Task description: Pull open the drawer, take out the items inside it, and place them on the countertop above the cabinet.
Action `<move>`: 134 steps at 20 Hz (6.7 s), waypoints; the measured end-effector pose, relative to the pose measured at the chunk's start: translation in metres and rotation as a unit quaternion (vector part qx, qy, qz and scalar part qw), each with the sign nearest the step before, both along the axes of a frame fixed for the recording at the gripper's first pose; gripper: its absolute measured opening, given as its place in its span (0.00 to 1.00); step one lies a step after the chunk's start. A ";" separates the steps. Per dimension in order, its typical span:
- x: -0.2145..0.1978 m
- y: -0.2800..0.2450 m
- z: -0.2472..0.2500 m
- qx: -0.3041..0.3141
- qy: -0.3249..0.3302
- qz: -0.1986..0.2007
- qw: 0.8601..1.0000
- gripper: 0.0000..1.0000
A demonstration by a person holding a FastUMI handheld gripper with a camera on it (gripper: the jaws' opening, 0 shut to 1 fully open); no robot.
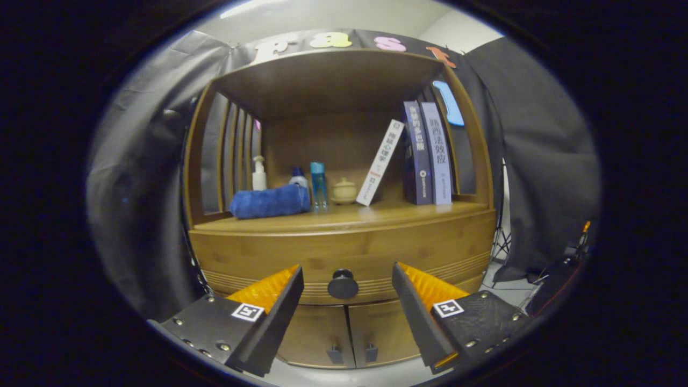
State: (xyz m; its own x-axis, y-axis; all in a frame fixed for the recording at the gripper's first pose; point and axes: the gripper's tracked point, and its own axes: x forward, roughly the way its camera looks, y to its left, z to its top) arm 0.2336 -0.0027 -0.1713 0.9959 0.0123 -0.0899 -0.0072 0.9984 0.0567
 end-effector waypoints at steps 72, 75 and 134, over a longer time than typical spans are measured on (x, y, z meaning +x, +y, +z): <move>-0.144 -0.030 0.069 -0.013 0.006 -0.010 1.000 1.00; -0.137 -0.021 0.088 -0.018 0.008 0.005 1.000 1.00; -0.022 0.012 0.144 0.031 0.187 0.071 0.979 0.36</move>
State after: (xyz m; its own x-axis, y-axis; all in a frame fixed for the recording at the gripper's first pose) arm 0.2113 0.0091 -0.0272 0.8817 0.1646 -0.4423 -0.1125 0.9835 0.1416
